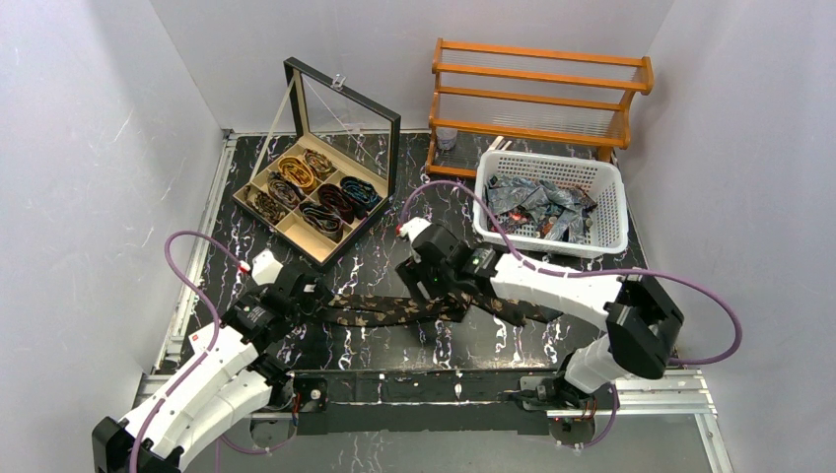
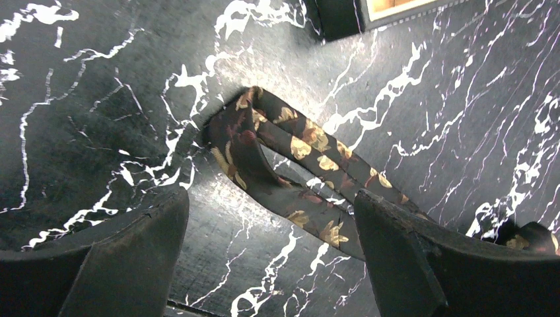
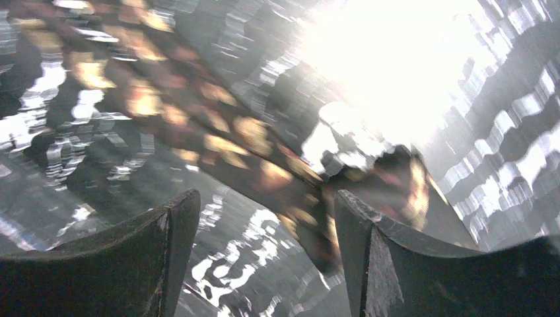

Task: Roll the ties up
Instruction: Flatten out the tie at the center of the board.

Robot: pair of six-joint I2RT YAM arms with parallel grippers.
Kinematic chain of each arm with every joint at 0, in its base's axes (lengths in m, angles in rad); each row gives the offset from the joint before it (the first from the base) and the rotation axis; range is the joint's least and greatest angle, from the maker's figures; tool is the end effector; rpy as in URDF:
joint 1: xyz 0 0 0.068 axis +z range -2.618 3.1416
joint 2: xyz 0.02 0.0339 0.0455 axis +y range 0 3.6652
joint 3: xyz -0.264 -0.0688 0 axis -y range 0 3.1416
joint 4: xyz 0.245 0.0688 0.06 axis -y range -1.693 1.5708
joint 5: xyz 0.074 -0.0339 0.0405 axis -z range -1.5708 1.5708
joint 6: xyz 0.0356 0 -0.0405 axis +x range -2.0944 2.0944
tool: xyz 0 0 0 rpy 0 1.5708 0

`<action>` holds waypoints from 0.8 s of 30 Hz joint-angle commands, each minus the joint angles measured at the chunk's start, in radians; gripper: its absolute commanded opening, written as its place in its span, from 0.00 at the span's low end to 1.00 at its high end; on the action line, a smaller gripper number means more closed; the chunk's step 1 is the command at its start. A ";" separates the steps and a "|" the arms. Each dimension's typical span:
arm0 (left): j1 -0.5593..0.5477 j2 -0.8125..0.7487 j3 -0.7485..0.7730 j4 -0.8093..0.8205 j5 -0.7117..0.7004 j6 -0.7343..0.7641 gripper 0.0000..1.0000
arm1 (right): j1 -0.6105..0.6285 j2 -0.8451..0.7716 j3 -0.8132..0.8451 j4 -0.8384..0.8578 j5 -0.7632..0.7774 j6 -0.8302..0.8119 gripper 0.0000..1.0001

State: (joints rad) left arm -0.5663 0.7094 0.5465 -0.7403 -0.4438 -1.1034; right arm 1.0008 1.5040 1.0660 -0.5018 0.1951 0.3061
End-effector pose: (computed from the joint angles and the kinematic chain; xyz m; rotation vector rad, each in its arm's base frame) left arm 0.1237 -0.0605 0.2216 -0.8063 2.2322 -0.2498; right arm 0.1752 0.2606 0.2394 -0.7789 2.3870 0.3030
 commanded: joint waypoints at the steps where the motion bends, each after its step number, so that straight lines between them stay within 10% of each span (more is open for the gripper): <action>1: -0.003 -0.031 0.039 -0.090 -0.142 -0.070 0.92 | 0.064 -0.050 -0.113 0.447 -0.254 -0.233 0.81; 8: -0.003 -0.056 0.089 -0.168 -0.175 -0.084 0.93 | 0.180 0.147 -0.125 0.712 -0.296 -0.457 0.83; 24: -0.003 -0.074 0.073 -0.134 -0.136 -0.057 0.92 | 0.146 0.334 -0.113 0.695 -0.301 -0.504 0.86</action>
State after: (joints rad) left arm -0.5663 0.6315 0.6056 -0.8677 -0.5598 -1.1637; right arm 1.1671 1.7992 0.9367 0.1890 -0.1215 -0.1864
